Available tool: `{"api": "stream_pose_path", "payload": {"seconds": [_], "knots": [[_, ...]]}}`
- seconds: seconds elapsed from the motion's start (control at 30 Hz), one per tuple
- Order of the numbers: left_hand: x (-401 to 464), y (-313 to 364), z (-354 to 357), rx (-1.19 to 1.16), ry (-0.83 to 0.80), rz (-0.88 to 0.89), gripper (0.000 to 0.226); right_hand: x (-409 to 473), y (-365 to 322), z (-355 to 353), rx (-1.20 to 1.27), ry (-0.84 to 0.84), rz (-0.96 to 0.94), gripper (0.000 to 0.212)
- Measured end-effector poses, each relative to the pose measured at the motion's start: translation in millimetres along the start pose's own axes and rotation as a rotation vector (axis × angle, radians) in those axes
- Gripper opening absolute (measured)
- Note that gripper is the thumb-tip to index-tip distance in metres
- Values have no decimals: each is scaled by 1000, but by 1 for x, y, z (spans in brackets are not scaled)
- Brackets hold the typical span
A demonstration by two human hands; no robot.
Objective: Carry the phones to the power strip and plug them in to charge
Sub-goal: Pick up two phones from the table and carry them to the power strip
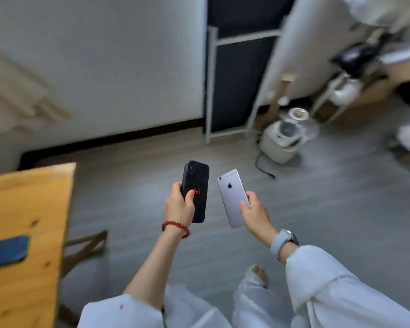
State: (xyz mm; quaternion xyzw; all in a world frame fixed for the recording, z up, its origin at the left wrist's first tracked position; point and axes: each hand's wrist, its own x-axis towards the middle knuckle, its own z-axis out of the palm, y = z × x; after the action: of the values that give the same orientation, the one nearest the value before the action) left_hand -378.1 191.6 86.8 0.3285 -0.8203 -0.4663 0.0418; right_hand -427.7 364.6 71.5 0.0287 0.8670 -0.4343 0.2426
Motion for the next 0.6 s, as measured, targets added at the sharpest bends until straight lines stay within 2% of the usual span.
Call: {"api": "stream_pose_path", "payload": {"seconds": [0.23, 0.33, 0.6], "knots": [[-33, 155, 224, 90, -391, 239, 21, 2, 137, -207, 231, 383, 281, 21], [-53, 203, 303, 157, -550, 340, 21, -5, 185, -266, 341, 505, 388, 16], [-97, 312, 505, 338, -875, 577, 23, 7, 297, -394, 536, 814, 605, 25]]}}
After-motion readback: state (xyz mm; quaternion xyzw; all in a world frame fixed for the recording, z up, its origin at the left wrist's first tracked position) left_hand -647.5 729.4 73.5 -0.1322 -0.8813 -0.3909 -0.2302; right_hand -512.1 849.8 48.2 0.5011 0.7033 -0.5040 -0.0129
